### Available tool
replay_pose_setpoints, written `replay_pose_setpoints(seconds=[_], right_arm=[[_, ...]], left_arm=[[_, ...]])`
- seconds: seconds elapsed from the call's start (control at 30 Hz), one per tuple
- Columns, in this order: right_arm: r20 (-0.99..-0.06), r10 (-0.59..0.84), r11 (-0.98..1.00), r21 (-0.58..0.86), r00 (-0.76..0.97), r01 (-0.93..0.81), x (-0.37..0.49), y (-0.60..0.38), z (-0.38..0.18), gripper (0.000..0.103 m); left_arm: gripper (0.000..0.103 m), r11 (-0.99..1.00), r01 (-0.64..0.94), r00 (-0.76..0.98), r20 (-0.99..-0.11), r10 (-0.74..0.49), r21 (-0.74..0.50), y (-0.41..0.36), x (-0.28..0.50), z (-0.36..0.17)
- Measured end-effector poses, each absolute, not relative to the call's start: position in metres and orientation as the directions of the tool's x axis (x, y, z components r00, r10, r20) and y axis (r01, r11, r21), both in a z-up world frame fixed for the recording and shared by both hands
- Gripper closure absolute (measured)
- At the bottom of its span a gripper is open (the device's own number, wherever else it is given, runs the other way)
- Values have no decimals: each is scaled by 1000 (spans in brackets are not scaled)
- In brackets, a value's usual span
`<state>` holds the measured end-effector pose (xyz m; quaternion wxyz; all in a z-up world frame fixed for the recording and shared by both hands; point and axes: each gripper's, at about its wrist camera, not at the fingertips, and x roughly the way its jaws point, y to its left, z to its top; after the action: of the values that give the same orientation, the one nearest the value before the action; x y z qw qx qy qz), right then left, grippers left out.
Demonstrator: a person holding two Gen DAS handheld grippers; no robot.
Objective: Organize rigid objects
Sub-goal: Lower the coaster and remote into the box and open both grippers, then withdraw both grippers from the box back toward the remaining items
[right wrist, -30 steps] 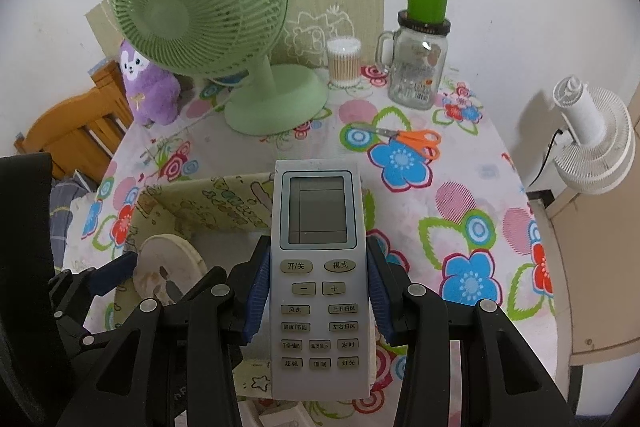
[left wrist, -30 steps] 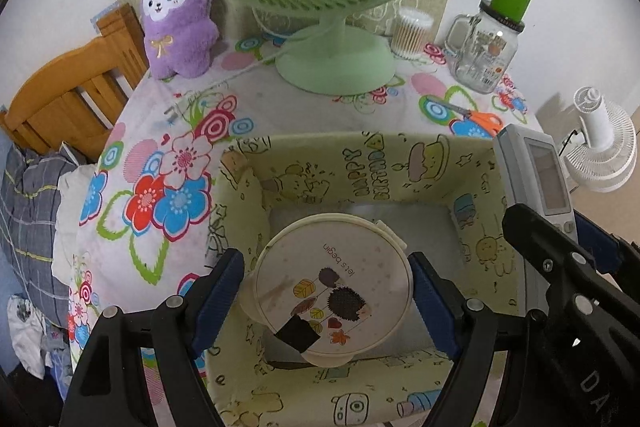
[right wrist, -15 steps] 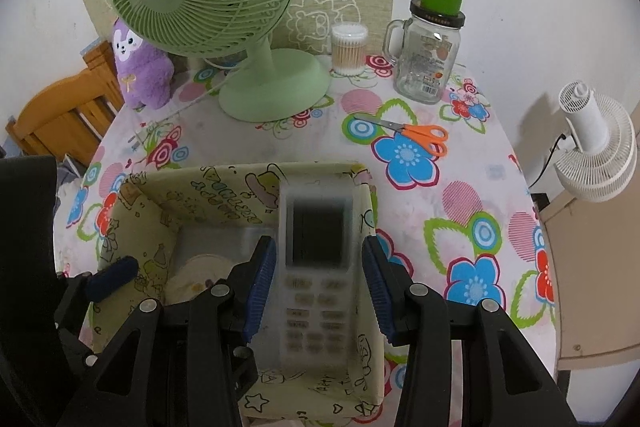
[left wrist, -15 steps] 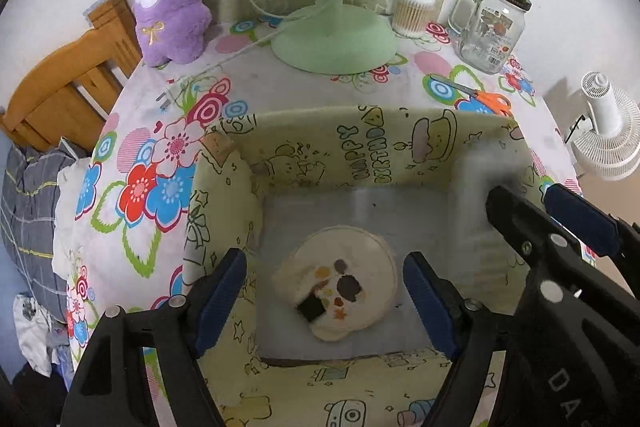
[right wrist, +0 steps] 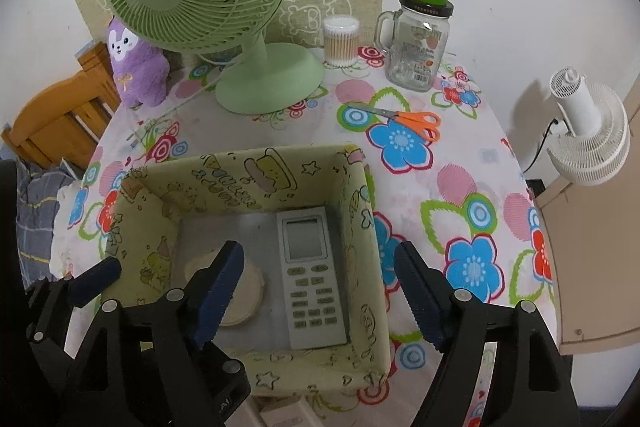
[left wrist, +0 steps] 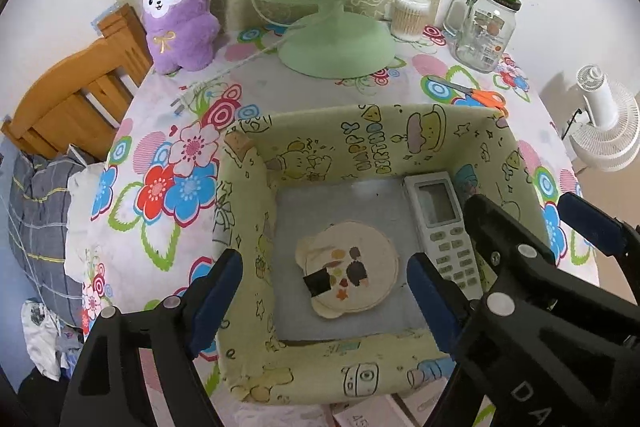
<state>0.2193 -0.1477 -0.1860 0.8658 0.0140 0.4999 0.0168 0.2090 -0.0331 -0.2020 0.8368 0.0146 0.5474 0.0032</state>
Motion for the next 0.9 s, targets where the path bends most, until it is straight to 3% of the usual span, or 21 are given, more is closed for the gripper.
replay_pose_setpoints(seconds=[0.3,0.67,0.9], right_arm=[[-861,62,998,67,505,-9,203,-147,-175,22],[-849,88,996,80,521,-38,179,-139,-157,22],[-835,65,998,50,546,-41,162,-135,-145,13]], left_arm=[[17,1000,11,422,-907,17,24,-31,193,-189],[9,1000,-7,439,-898,20,19,-22,170,-174],[5,1000,25,444,-896,-8,4,-21,157,-165]])
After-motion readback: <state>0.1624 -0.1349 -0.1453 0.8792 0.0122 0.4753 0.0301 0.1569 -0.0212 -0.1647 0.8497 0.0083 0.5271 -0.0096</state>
